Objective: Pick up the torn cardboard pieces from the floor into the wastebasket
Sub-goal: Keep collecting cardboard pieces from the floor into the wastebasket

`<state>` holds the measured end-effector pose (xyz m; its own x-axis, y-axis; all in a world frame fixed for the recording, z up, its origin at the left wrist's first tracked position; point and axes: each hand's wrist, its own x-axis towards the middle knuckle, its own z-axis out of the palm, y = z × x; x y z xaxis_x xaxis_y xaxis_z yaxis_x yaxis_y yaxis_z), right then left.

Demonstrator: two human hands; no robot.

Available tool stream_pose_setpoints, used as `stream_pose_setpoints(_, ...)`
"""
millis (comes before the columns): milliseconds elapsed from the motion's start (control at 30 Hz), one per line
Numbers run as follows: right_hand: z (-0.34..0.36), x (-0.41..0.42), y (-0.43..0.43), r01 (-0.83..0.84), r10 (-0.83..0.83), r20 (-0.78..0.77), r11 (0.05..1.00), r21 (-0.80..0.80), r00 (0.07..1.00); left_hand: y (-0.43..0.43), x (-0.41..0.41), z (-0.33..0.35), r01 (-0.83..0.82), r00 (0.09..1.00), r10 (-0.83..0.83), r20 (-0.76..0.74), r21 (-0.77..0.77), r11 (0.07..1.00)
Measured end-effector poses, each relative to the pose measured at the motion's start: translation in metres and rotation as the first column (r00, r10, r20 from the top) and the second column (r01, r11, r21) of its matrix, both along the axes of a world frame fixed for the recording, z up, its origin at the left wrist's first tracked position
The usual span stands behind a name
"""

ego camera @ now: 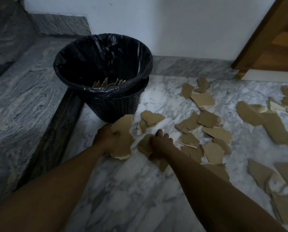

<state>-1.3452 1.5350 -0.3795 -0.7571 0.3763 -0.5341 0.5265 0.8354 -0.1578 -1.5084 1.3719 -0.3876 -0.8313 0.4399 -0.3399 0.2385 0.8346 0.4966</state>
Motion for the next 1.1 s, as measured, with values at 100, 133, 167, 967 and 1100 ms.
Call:
stream_pose_setpoints(100,0.0,0.003,-0.007,0.142,-0.149,-0.057,0.984,-0.102,0.987,0.011,0.003,0.006,0.148,0.985,-0.15,-0.083,-0.027,0.989)
stream_pose_setpoints(133,-0.001,0.002,-0.009,0.163,-0.174,-0.083,0.978,-0.127,0.981,0.015,0.005,0.008,0.177,0.979,-0.18,-0.099,-0.036,0.984)
stream_pose_setpoints(167,0.0,0.0,-0.011,0.174,-0.191,-0.1,0.972,-0.155,0.977,0.02,0.006,0.011,0.191,0.977,-0.193,-0.09,-0.031,0.981)
stream_pose_setpoints(967,-0.031,0.08,0.018,0.231,-0.225,-0.192,0.973,0.01,0.955,0.194,0.033,-0.012,0.217,0.976,-0.206,0.071,-0.25,0.944)
stream_pose_setpoints(1100,-0.037,0.069,0.011,0.389,-0.382,-0.142,0.921,0.026,0.913,0.194,0.033,-0.018,0.12,0.99,-0.108,0.087,-0.151,0.981)
